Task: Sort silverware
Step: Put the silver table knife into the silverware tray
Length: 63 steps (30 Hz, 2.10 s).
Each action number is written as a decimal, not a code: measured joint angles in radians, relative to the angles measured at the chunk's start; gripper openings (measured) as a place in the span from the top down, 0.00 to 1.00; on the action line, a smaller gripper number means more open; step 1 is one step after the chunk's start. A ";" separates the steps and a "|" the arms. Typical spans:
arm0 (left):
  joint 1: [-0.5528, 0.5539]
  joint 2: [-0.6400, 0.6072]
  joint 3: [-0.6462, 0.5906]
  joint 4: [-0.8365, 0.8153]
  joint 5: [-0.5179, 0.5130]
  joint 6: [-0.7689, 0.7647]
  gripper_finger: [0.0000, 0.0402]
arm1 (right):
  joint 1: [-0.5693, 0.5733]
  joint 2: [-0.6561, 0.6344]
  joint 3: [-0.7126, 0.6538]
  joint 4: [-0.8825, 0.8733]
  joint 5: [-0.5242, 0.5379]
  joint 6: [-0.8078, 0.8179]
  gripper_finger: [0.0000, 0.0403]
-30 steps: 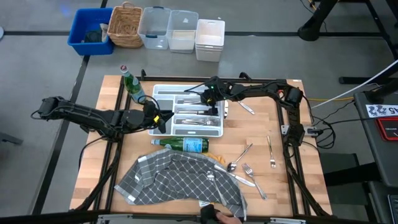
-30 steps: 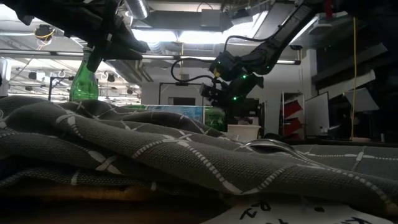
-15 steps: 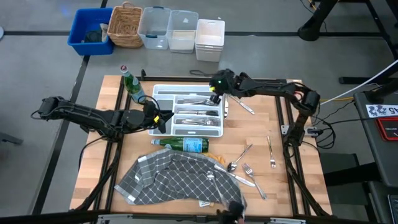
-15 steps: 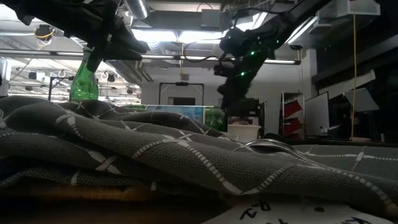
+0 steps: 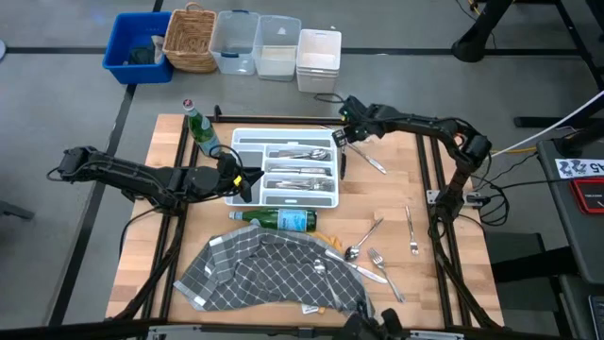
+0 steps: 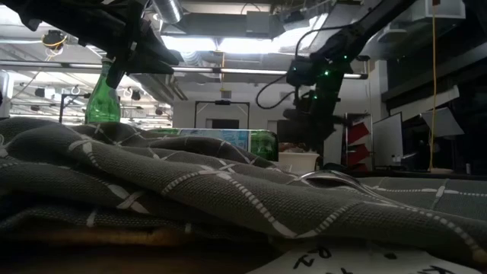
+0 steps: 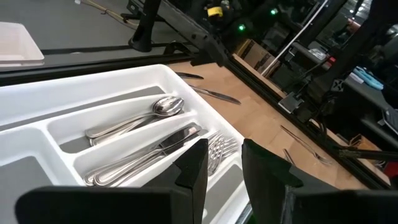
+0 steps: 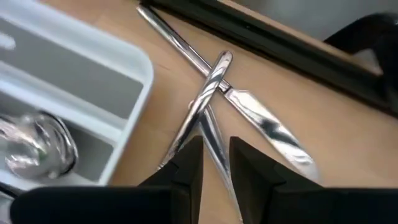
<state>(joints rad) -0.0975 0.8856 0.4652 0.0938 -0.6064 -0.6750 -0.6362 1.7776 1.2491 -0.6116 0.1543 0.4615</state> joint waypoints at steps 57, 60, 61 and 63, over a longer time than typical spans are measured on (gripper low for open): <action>0.000 0.000 0.000 -0.008 0.001 0.055 0.79 | -0.005 0.200 0.005 0.019 -0.134 0.157 0.84; 0.000 0.000 0.000 -0.008 0.001 0.055 0.79 | -0.005 0.200 0.006 -0.016 -0.129 0.123 0.89; 0.000 0.000 0.000 -0.008 0.001 0.055 0.79 | -0.005 0.199 0.006 -0.029 -0.129 0.110 0.90; 0.000 0.000 0.000 -0.008 0.001 0.055 0.79 | -0.005 0.199 0.005 -0.041 -0.132 0.092 0.91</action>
<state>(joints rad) -0.0978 0.8852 0.4652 0.0857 -0.6056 -0.6205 -0.6411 1.9766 1.2545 -0.6530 0.0220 0.5531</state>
